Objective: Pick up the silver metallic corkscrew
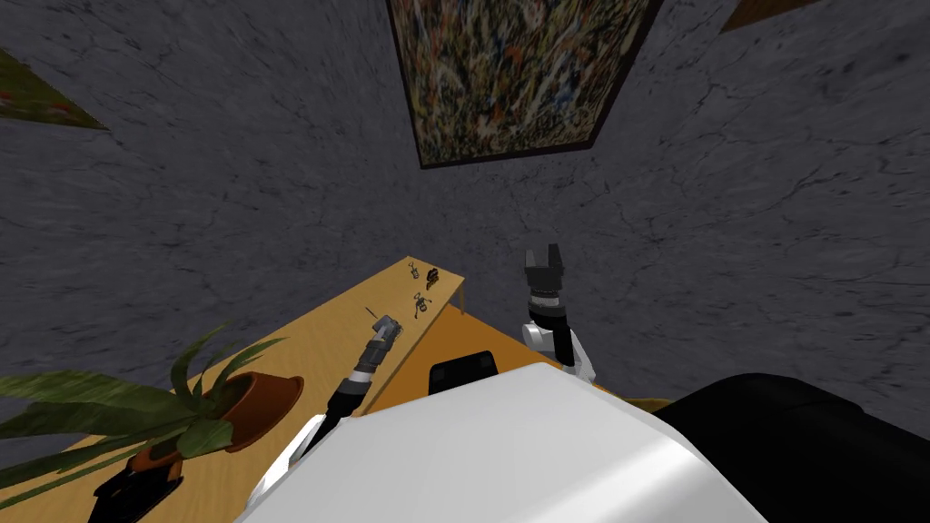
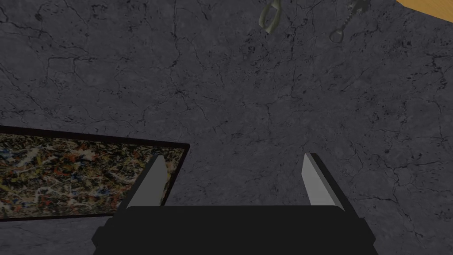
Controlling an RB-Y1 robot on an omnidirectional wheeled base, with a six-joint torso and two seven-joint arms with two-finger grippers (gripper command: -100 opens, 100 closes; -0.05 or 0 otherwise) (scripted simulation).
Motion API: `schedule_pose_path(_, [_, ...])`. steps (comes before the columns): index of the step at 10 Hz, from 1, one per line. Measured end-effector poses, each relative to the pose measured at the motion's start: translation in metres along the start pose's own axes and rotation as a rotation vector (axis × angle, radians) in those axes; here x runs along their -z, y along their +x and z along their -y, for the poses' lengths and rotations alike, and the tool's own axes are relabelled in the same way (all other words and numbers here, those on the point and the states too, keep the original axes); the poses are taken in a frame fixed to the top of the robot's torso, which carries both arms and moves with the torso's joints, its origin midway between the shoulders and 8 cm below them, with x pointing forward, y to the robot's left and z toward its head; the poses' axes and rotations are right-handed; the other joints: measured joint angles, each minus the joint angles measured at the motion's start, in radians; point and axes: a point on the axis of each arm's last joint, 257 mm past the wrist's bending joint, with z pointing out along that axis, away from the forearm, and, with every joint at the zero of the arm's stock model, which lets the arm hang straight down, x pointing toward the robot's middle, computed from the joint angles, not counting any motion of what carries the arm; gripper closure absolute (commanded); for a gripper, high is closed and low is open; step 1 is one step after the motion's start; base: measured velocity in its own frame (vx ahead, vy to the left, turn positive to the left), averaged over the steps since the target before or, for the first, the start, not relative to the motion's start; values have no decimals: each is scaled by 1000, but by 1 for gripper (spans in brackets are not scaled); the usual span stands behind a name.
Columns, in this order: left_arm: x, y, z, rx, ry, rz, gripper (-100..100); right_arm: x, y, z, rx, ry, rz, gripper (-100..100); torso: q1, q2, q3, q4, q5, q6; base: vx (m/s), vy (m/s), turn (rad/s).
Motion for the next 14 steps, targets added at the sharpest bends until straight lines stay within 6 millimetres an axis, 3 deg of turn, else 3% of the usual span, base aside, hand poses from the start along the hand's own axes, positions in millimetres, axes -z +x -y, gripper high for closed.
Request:
schedule_pose_path(7, [33, 30, -42, -128, -57, -88, -100, 0, 0, 0, 0, 0, 0, 0, -1, -1, -1, 0, 0, -1, 10, 24, -175])
schedule_pose_path(14, [70, 47, -84, -256, -116, -166, -100, 0, 0, 0, 0, 0, 0, 0, -1, -2, -1, 0, 0, 0, 23, 18, -194])
